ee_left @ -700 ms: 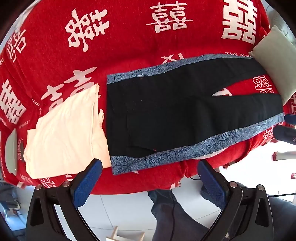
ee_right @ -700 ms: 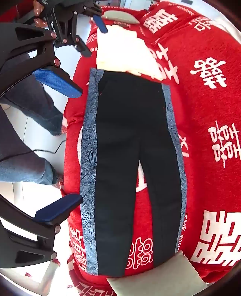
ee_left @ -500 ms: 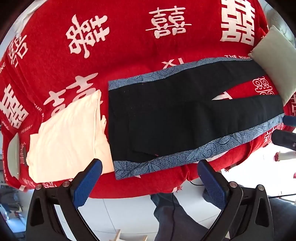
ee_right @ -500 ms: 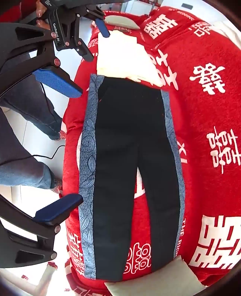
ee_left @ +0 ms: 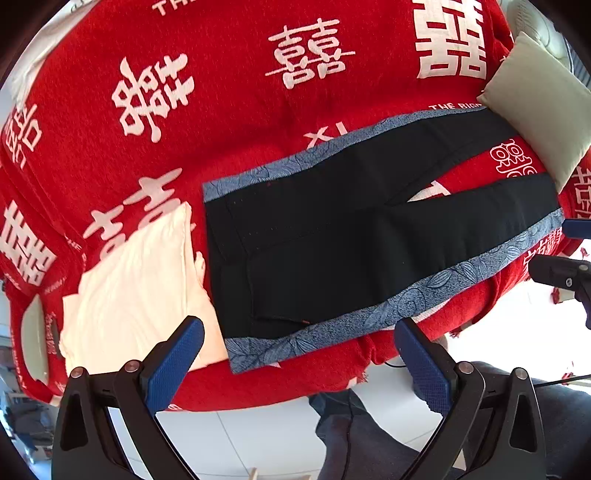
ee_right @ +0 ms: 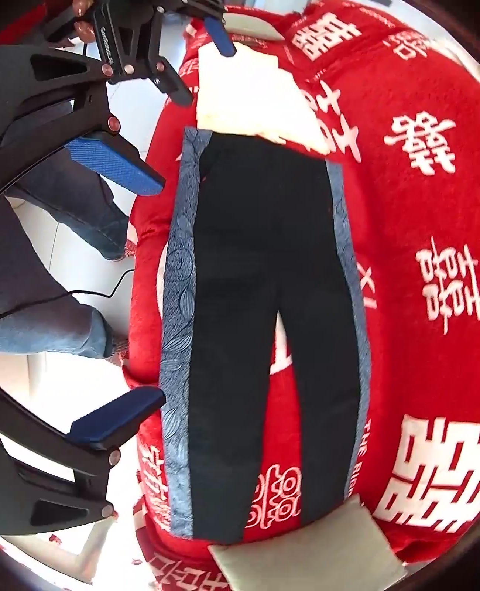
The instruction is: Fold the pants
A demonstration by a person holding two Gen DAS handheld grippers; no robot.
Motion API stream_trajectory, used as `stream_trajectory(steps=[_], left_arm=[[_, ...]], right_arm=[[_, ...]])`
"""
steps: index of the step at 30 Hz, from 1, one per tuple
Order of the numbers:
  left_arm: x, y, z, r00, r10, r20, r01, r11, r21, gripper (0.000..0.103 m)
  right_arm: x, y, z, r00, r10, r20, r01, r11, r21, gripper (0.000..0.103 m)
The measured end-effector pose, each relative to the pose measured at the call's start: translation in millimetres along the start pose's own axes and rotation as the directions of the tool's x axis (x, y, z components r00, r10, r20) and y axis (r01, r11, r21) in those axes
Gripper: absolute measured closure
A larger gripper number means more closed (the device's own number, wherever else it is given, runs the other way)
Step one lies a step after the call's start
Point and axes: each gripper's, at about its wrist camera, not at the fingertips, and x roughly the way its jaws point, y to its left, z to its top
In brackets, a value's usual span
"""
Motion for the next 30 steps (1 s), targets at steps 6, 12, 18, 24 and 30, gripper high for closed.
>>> stream_trajectory(steps=[6,12,18,24,30], left_arm=[[-2.8,-0.5,2.2,1.0,0.012,0.018,-0.012,1.0,0.004,0.0],[-2.9,0.6,1.0,1.0,0.011,0.018,-0.011,1.0,0.005,0.0],[-4.0,0.5,-2.3,1.0,0.012,0.023,-0.012,1.0,-0.002,0.0],[-5.2,1.4,-2.8,1.0,0.008,0.027,-0.008,1.0,-0.004,0.0],[-6.2,2.8,-3.6,1.0,0.008,0.024,-0.008,1.0,-0.005,0.0]], right_arm=[[-0.2,-7.9,-1.0,0.999,-0.033,-0.003,0.033,0.999,0.027,0.0],[0.3,-7.1,-4.4,0.999,-0.049,-0.004,0.049,0.999,0.024,0.0],[-0.4,-6.1,-5.5,0.998,-0.06,-0.006,0.06,0.998,0.023,0.0],[-2.2,-6.9,-6.4,0.997,-0.072,-0.003,0.072,0.997,0.028,0.0],[-2.8,-8.5,-8.6,0.997,-0.079,-0.003,0.079,0.996,0.031,0.0]])
